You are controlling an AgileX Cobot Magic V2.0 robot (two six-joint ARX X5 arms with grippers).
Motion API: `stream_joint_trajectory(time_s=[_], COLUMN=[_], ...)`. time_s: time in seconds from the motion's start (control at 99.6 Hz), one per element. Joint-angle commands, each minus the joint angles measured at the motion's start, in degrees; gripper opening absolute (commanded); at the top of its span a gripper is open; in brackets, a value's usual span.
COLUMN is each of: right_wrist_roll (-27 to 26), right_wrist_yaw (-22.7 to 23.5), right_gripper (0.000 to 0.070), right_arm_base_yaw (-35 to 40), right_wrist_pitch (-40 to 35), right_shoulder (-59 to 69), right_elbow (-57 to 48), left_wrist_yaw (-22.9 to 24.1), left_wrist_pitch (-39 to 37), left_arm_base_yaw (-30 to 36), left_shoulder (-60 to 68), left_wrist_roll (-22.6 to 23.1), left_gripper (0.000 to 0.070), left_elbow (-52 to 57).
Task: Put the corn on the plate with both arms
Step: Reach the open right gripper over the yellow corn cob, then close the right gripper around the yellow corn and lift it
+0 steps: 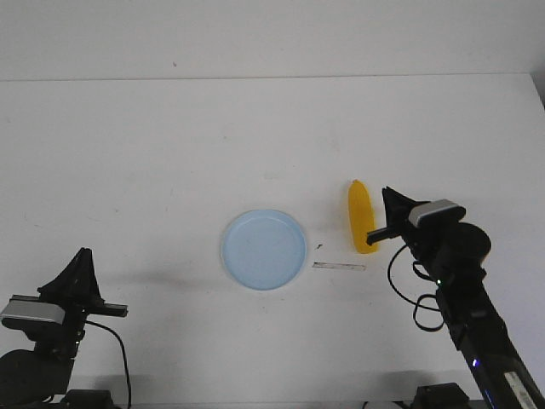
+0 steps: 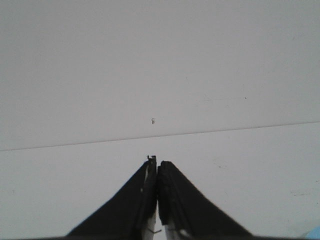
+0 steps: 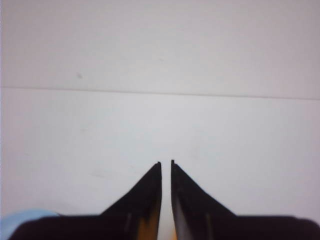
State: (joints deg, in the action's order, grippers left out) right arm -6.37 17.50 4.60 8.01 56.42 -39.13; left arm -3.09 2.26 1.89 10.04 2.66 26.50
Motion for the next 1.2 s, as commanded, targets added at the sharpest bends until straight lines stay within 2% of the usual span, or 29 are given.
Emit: stream_joint_trajectory(time_s=[0.0, 0.211, 0.271, 0.402, 0.472, 0.552, 0.693, 0.753, 1.014, 1.185], right_wrist_roll=[-2.95, -1.09, -1.66, -4.85, -4.85, -4.74, -4.83, -5.33, -7.17, -7.37], right_wrist_yaw=[0.57, -0.26, -3.37, -14.58, -17.77, -17.94, -17.99, -18.25, -20.70, -20.68], right_gripper=[0.0045, 0.0045, 0.0044, 0.0045, 0.0055, 0.0144, 0.0477, 0.0564, 0.0630, 0.0631], right_arm_base_yaw=[0.85, 3.72, 4.28, 6.03, 6.73, 7.52, 9.07, 9.35, 9.70, 9.68], right_wrist_pitch=[-1.29, -14.05, -18.51, -29.38, -34.53, -39.10, -42.14, -43.04, -45.46, -45.75], right_shoulder=[3.72, 15.37, 18.53, 25.40, 28.70, 31.89, 35.06, 36.11, 38.93, 40.57], right_elbow=[-3.89, -15.98, -19.43, -27.28, -31.02, -34.29, -35.82, -35.82, -35.80, -35.78], left_wrist_yaw=[0.13, 0.13, 0.13, 0.13, 0.13, 0.13, 0.13, 0.13, 0.13, 0.13], left_wrist_pitch=[-0.66, -0.63, -0.63, -0.63, -0.66, -0.63, -0.63, -0.63, -0.66, -0.66], left_arm_base_yaw=[-0.07, -0.07, -0.07, -0.07, -0.07, -0.07, -0.07, -0.07, -0.07, -0.07], left_shoulder=[-0.11, -0.11, -0.11, -0.11, -0.11, -0.11, -0.11, -0.11, -0.11, -0.11], left_wrist_roll=[0.76, 0.76, 0.76, 0.76, 0.76, 0.76, 0.76, 0.76, 0.76, 0.76], left_gripper=[0.0001, 0.0001, 0.0002, 0.0001, 0.0001, 0.0001, 0.0002, 0.0001, 0.0001, 0.0002], left_elbow=[0.42, 0.42, 0.42, 0.42, 0.42, 0.42, 0.42, 0.42, 0.42, 0.42])
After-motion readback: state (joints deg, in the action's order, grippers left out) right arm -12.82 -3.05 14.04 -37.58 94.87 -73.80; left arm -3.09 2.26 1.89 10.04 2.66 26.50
